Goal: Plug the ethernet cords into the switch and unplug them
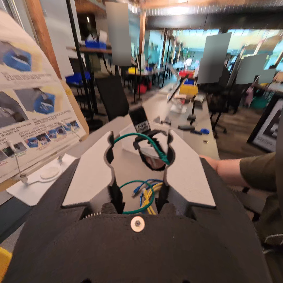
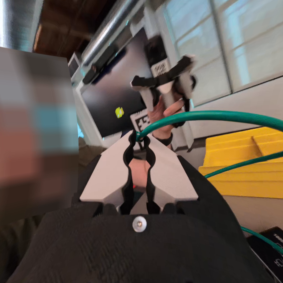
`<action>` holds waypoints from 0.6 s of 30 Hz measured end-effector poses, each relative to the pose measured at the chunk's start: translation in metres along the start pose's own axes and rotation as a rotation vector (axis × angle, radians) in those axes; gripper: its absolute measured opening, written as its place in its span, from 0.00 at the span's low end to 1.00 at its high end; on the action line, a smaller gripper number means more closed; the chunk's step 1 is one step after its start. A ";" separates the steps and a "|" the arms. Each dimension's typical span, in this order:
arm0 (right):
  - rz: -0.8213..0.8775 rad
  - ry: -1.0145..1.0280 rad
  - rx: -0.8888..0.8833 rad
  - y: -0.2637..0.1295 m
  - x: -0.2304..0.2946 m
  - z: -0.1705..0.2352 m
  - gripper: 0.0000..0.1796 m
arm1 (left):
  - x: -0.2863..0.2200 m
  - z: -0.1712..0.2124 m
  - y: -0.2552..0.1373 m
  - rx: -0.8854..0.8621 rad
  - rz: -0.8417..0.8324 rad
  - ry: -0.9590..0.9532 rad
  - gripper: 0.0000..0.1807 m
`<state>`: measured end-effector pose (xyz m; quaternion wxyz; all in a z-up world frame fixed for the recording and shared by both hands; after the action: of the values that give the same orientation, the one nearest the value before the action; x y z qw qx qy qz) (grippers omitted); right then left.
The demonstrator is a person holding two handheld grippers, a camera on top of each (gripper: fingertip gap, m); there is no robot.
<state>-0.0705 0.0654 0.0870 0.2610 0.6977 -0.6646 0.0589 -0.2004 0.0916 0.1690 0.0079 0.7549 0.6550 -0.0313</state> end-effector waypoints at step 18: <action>0.277 -0.011 -0.238 -0.009 -0.019 -0.018 0.04 | -0.007 0.060 0.050 0.456 -0.398 0.820 0.14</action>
<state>-0.0595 0.0897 0.0915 0.3275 0.5639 -0.7581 0.0116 -0.1541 0.0741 0.1080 -0.4211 0.5483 0.7118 0.1245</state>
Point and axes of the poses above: each gripper's, where its closed fingertips meet, y out along the fingers, z out of its underside, x = y × z across the jaws, the point moved 6 cm from there along -y, back along the fingers, and after that the axes turned 10 degrees about z, right-handed, at the moved point
